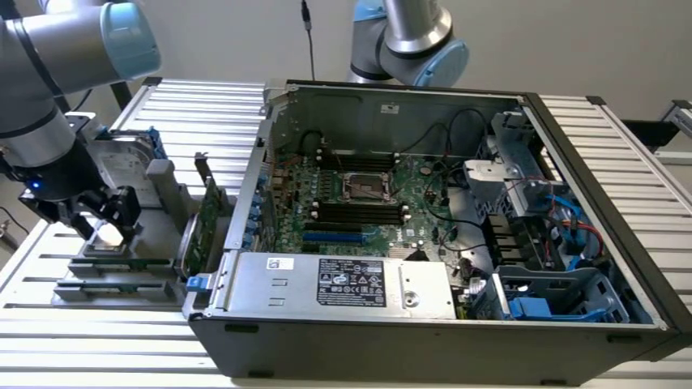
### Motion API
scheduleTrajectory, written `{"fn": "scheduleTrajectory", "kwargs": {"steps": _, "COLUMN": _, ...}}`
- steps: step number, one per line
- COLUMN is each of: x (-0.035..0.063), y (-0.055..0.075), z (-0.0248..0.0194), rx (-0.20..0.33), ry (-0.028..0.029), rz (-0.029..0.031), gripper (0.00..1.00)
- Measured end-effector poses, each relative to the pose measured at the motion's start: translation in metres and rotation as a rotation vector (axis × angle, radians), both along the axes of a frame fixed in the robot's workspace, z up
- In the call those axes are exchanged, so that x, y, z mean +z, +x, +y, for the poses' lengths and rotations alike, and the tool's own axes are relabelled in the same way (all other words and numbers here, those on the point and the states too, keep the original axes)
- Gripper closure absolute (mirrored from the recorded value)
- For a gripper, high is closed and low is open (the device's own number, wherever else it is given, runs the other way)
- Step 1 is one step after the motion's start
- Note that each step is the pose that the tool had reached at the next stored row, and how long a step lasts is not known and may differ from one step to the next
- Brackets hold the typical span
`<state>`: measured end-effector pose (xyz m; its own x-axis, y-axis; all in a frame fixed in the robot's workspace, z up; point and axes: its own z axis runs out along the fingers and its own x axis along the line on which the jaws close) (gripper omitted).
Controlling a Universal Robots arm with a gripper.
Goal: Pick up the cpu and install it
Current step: 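Pick up the cpu and move it towards the insertion slot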
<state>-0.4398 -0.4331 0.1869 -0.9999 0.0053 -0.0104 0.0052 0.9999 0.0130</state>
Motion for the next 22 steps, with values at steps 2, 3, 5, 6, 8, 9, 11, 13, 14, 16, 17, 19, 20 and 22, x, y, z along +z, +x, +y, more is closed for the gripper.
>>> {"fn": "scheduleTrajectory", "kwargs": {"steps": 2, "x": 0.0006, "y": 0.0, "z": 0.0, "rx": 0.0, "ry": -0.0001, "rz": 0.0022, "gripper": 0.33}}
{"fn": "scheduleTrajectory", "kwargs": {"steps": 3, "x": 0.001, "y": -0.0001, "z": -0.0001, "rx": 0.0, "ry": -0.0002, "rz": 0.0036, "gripper": 0.33}}
{"fn": "scheduleTrajectory", "kwargs": {"steps": 5, "x": 0.0021, "y": -0.0001, "z": -0.0001, "rx": 0.0, "ry": -0.0002, "rz": 0.0072, "gripper": 0.33}}
{"fn": "scheduleTrajectory", "kwargs": {"steps": 6, "x": 0.0028, "y": -0.0001, "z": -0.0001, "rx": 0.0, "ry": -0.0002, "rz": 0.0092, "gripper": 0.33}}
{"fn": "scheduleTrajectory", "kwargs": {"steps": 8, "x": 0.0038, "y": 0.0, "z": -0.0005, "rx": 0.0, "ry": 0.0, "rz": 0.0128, "gripper": 0.33}}
{"fn": "scheduleTrajectory", "kwargs": {"steps": 9, "x": 0.004, "y": 0.0001, "z": -0.0008, "rx": 0.0, "ry": 0.0001, "rz": 0.0151, "gripper": 0.33}}
{"fn": "scheduleTrajectory", "kwargs": {"steps": 11, "x": 0.0042, "y": 0.0, "z": -0.0012, "rx": 0.0, "ry": -0.0001, "rz": 0.0199, "gripper": 0.33}}
{"fn": "scheduleTrajectory", "kwargs": {"steps": 13, "x": 0.0043, "y": 0.0006, "z": -0.0018, "rx": 0.0, "ry": -0.0001, "rz": 0.0233, "gripper": 0.33}}
{"fn": "scheduleTrajectory", "kwargs": {"steps": 14, "x": 0.0042, "y": 0.0011, "z": -0.002, "rx": 0.0, "ry": -0.0001, "rz": 0.024, "gripper": 0.33}}
{"fn": "scheduleTrajectory", "kwargs": {"steps": 16, "x": 0.0044, "y": 0.0023, "z": -0.0024, "rx": 0.0, "ry": -0.0002, "rz": 0.0254, "gripper": 0.33}}
{"fn": "scheduleTrajectory", "kwargs": {"steps": 17, "x": 0.0044, "y": 0.0029, "z": -0.0026, "rx": 0.0, "ry": -0.0001, "rz": 0.0257, "gripper": 0.33}}
{"fn": "scheduleTrajectory", "kwargs": {"steps": 19, "x": 0.0044, "y": 0.0042, "z": -0.003, "rx": 0.0, "ry": -0.0001, "rz": 0.0263, "gripper": 0.33}}
{"fn": "scheduleTrajectory", "kwargs": {"steps": 20, "x": 0.0043, "y": 0.0045, "z": -0.0033, "rx": 0.0, "ry": -0.0001, "rz": 0.0265, "gripper": 0.33}}
{"fn": "scheduleTrajectory", "kwargs": {"steps": 22, "x": 0.0044, "y": 0.0052, "z": -0.0034, "rx": 0.0, "ry": -0.0001, "rz": 0.0266, "gripper": 0.33}}
